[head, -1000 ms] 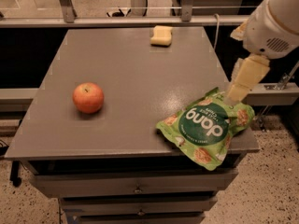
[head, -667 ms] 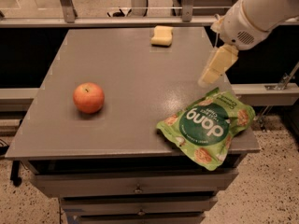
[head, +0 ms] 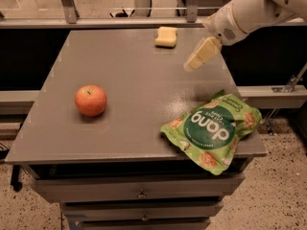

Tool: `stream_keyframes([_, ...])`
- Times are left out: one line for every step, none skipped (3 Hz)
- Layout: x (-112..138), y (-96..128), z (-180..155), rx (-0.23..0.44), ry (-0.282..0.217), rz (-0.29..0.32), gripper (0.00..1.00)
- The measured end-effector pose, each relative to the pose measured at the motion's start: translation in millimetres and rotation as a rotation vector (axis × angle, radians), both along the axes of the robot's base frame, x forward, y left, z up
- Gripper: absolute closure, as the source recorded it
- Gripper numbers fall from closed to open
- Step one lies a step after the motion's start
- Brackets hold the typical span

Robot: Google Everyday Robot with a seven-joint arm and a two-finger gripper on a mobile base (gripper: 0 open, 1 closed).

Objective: Move sponge near green rice chip bag

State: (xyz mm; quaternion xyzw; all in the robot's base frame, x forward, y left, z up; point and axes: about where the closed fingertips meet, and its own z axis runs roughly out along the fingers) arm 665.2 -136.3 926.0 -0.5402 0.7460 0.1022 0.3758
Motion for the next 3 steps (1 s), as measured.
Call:
stream_keyframes([-2.5,1.0,1.0,-0.006,0.0,0.002,0.0])
stream_keyframes([-3.9,-1.9,-2.6,0.009,0.009,-0.013,0.0])
stream_keyframes([24.7,10.4,-15.1,0.088,-0.016,-0.047,0.0])
